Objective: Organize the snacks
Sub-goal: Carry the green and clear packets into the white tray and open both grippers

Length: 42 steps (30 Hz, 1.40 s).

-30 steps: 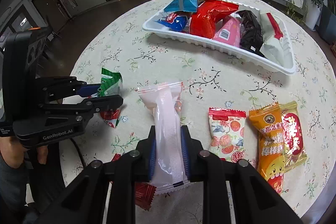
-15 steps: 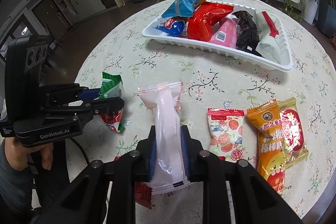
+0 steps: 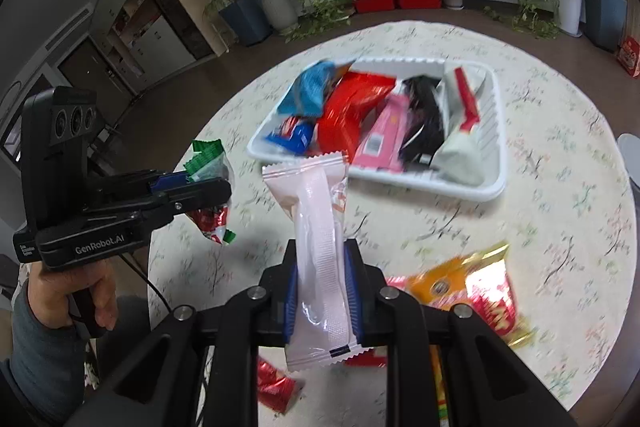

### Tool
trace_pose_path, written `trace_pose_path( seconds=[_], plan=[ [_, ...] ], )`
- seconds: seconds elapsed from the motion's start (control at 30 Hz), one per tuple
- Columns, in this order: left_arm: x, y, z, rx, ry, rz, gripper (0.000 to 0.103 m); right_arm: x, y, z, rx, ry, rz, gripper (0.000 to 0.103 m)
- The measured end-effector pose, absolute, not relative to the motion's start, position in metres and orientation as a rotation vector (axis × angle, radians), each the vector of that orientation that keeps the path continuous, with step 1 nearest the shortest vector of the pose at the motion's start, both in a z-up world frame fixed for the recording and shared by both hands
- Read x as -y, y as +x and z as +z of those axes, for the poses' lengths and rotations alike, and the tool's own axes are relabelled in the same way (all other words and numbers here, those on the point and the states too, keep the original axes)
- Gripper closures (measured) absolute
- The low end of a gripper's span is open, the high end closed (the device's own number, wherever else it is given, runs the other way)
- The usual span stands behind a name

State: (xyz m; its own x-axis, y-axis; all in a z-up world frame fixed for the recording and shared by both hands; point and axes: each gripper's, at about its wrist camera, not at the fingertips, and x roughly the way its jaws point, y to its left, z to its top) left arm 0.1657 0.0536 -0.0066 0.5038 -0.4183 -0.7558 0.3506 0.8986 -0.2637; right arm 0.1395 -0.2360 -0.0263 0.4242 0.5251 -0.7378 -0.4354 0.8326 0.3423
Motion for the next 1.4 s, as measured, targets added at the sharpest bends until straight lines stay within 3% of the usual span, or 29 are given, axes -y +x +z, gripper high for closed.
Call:
trace_pose_path(
  seconds=[0.33,0.67,1.4],
  plan=[
    [-0.013,0.274,0.038,-0.925,0.038,-0.497,0.078,0.248,0.215,-0.002,-0.932,0.235,0.516,0.080],
    [0.017,0.367,0.003,-1.031,0.050,-0.495,0.078,0.236,0.275,-0.029,-0.975,0.272,0.417,0.080],
    [0.025,0.417,-0.051,-1.137,0.094,-0.469,0.075,0.217,0.313,-0.066,-1.054,0.232,0.350,0.079]
  ],
)
